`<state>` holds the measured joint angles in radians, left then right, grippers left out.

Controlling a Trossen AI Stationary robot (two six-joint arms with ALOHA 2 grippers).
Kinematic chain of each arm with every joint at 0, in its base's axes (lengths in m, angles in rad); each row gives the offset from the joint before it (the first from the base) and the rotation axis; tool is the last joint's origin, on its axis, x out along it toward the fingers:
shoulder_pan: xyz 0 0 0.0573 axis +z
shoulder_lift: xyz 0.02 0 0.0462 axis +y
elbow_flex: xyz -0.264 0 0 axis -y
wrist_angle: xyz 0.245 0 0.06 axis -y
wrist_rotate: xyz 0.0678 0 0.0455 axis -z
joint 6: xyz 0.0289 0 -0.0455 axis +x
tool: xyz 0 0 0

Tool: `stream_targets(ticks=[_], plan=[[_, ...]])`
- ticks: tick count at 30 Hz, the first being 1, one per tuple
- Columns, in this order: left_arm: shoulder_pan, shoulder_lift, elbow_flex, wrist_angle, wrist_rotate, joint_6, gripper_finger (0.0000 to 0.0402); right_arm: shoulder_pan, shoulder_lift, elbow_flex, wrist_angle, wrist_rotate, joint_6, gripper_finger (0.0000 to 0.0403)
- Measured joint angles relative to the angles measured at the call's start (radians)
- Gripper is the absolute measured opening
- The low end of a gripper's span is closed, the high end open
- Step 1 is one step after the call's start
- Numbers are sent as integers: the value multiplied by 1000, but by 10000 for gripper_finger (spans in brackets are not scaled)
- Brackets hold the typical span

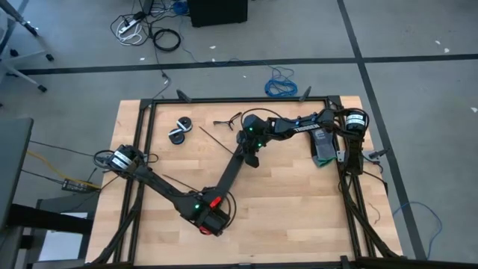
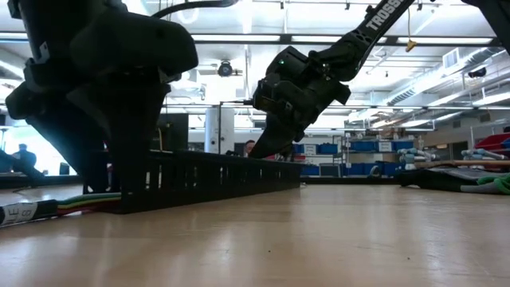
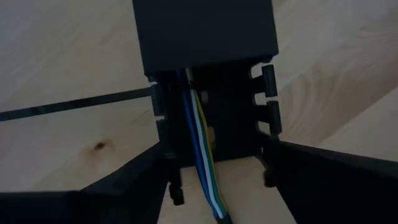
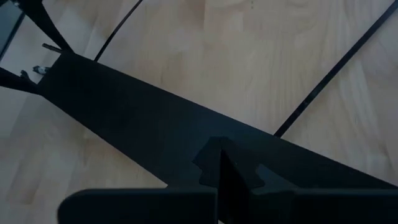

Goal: Ziptie cables
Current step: Insert the black cover of the black cable duct

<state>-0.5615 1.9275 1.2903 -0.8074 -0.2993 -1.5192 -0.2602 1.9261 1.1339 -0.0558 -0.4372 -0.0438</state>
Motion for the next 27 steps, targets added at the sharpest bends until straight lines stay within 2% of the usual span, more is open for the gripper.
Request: stream_targets(ticks=[5, 8, 14, 21, 27], plan=[[1, -1, 1, -1, 8, 0, 213, -9, 0, 0, 1, -2, 1, 0], [1, -2, 2, 0, 10, -2, 203, -13, 0, -1, 6, -6, 16, 0], [8, -2, 2, -2, 14, -6, 201, 20, 3, -3, 58, 9, 90, 0], [17, -2, 2, -3, 24, 0, 200, 101, 5, -2, 66, 26, 80, 0], [17, -2, 2, -3, 28, -1, 200, 98, 5, -1, 67, 19, 47, 0]])
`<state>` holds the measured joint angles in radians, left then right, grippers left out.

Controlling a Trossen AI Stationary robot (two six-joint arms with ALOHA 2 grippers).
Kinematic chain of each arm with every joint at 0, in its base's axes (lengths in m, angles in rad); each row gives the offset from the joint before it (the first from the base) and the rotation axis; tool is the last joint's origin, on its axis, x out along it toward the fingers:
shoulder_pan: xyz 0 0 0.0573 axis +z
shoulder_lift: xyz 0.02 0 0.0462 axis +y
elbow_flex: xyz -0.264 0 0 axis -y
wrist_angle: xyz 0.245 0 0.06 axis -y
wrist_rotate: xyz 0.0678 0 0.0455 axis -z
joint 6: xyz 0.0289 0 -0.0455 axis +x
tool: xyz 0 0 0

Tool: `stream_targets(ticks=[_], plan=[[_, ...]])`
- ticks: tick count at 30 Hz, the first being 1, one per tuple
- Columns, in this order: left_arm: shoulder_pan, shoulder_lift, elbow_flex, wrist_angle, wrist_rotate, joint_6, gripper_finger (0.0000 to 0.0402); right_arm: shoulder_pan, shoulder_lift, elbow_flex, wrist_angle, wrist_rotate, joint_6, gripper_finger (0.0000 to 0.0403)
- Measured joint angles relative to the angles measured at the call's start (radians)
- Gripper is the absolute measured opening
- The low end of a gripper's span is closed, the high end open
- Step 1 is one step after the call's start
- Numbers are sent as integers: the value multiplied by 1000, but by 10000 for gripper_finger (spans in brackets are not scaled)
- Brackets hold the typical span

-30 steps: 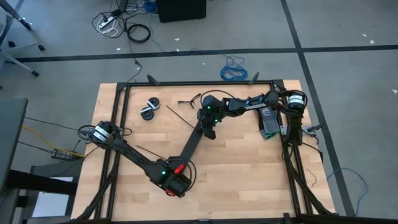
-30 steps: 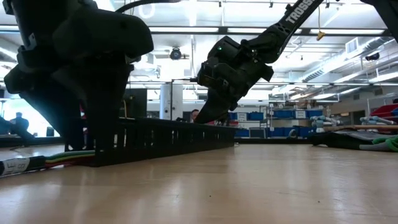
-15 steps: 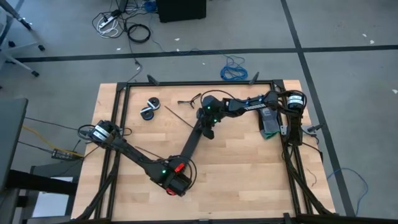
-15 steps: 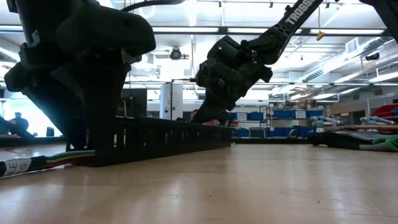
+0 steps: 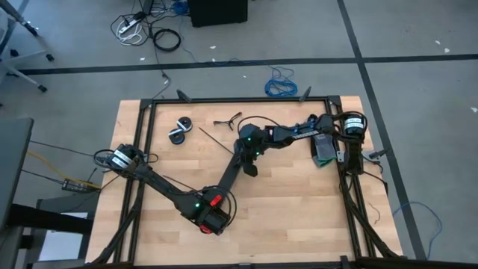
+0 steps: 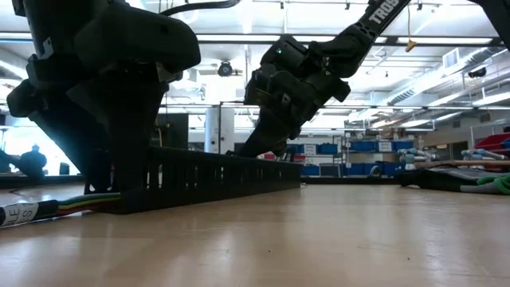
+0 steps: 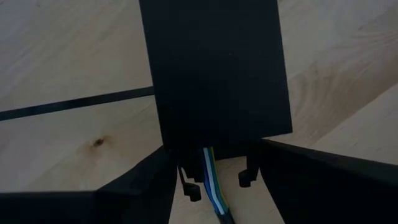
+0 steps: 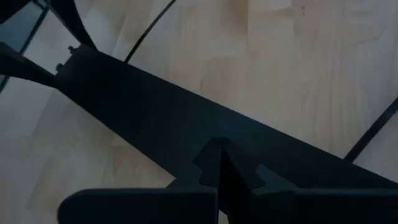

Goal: Ziptie cables
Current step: Insert the black cover of the black cable duct

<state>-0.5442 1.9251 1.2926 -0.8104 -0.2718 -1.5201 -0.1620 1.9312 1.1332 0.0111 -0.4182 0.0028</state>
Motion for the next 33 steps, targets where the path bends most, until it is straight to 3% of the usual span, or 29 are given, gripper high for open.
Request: stream_targets(ticks=[8, 14, 22, 33], plan=[[1, 0, 0, 0, -5, -4, 200, -66, 1, -2, 64, -127, -13, 0], [2, 1, 0, 0, -4, -5, 200, -125, 2, -2, 221, -375, 20, 0], [1, 1, -1, 0, -3, -4, 200, -196, 0, -1, 108, -231, 22, 0], [1, 2, -2, 4, -3, -4, 200, -257, -1, 0, 29, -226, -53, 0]])
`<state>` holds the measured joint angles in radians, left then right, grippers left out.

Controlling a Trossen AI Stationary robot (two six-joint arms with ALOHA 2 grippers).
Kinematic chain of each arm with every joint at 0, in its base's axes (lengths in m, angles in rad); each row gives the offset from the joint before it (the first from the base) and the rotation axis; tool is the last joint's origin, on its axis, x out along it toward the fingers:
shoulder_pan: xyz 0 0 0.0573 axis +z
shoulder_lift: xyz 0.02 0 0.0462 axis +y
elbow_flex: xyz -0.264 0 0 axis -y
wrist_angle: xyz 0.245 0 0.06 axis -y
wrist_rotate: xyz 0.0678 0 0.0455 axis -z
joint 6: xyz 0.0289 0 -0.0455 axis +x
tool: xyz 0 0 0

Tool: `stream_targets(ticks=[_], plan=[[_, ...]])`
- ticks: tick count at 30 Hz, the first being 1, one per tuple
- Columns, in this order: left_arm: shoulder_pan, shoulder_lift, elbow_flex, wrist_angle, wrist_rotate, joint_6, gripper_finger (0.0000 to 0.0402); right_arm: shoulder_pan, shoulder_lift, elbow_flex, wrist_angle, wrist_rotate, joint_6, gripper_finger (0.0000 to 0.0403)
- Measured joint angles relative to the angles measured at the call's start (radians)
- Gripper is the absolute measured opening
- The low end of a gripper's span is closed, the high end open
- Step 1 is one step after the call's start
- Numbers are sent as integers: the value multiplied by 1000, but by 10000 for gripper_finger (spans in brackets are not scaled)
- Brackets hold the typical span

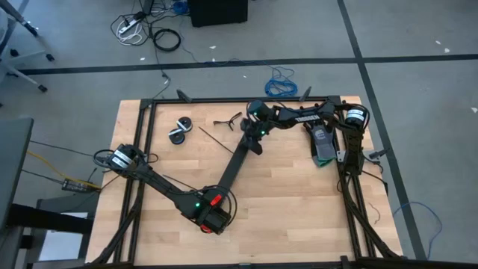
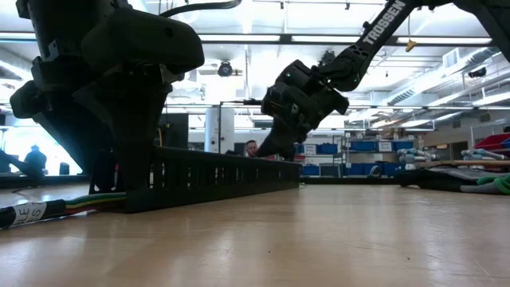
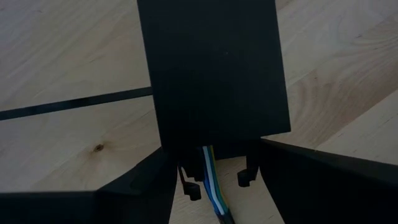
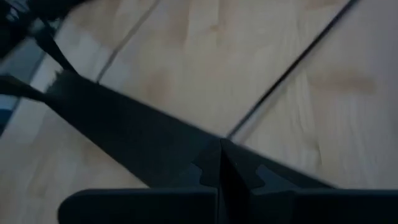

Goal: Ziptie cables
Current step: Insert the black cover of the black cable duct

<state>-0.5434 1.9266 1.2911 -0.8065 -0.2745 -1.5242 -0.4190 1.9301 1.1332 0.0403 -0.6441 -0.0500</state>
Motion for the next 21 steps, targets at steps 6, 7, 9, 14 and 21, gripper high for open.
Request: stream_targets(ticks=[6, 7, 9, 14, 21], plan=[[0, 0, 0, 5, 0, 1, 200, 6, -4, 3, -98, 45, -108, 0], [0, 0, 0, 5, 0, 2, 200, 14, -5, 3, -114, 66, -126, 0], [0, 0, 0, 6, 1, 1, 200, 31, -6, 4, -128, 104, -145, 0], [0, 0, 0, 10, 8, -1, 200, 88, -8, 5, -122, 160, -150, 0], [-2, 0, 0, 11, 14, -2, 200, 153, -6, 4, -92, 199, -127, 0]])
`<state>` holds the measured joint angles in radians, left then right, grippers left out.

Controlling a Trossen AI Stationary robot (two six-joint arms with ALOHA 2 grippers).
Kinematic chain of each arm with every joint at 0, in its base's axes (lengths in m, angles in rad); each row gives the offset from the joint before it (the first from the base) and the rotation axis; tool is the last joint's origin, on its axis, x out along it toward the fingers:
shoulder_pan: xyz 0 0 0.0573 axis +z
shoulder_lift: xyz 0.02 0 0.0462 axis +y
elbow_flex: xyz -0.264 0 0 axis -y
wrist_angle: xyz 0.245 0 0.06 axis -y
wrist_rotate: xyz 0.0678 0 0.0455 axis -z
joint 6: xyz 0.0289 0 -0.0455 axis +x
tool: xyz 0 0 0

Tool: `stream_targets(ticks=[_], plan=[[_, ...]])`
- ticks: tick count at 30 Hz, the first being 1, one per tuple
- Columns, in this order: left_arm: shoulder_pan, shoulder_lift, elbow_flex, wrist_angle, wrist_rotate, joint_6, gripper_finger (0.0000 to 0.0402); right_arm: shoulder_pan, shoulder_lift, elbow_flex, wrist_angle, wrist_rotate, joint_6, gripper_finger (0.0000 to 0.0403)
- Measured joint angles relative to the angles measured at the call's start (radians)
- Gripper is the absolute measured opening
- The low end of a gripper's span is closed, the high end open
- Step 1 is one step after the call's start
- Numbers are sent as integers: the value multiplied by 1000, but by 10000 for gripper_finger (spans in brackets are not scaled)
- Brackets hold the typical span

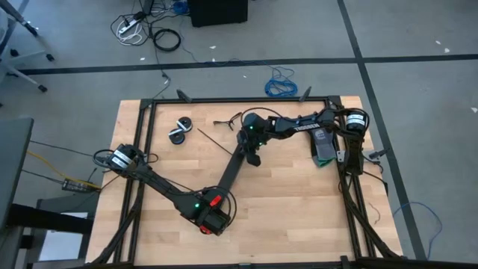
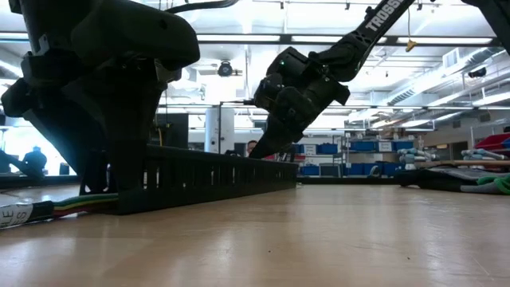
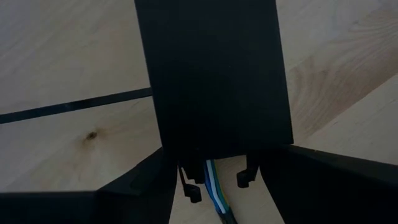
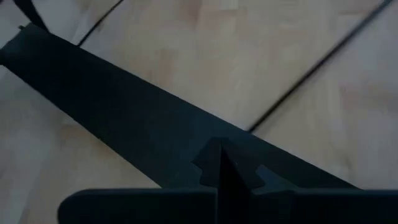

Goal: Ziptie cables
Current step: Insert the black cover of the black cable duct

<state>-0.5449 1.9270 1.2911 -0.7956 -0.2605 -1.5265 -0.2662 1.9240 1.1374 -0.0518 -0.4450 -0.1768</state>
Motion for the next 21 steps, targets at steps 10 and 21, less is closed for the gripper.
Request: stream_targets(ticks=[10, 21], plan=[[0, 0, 0, 1, -8, 3, 200, -3, 5, -4, 29, -63, 32, 0], [6, 2, 26, -23, -22, 55, 239, -73, 2, -1, -44, -58, 48, 0]])
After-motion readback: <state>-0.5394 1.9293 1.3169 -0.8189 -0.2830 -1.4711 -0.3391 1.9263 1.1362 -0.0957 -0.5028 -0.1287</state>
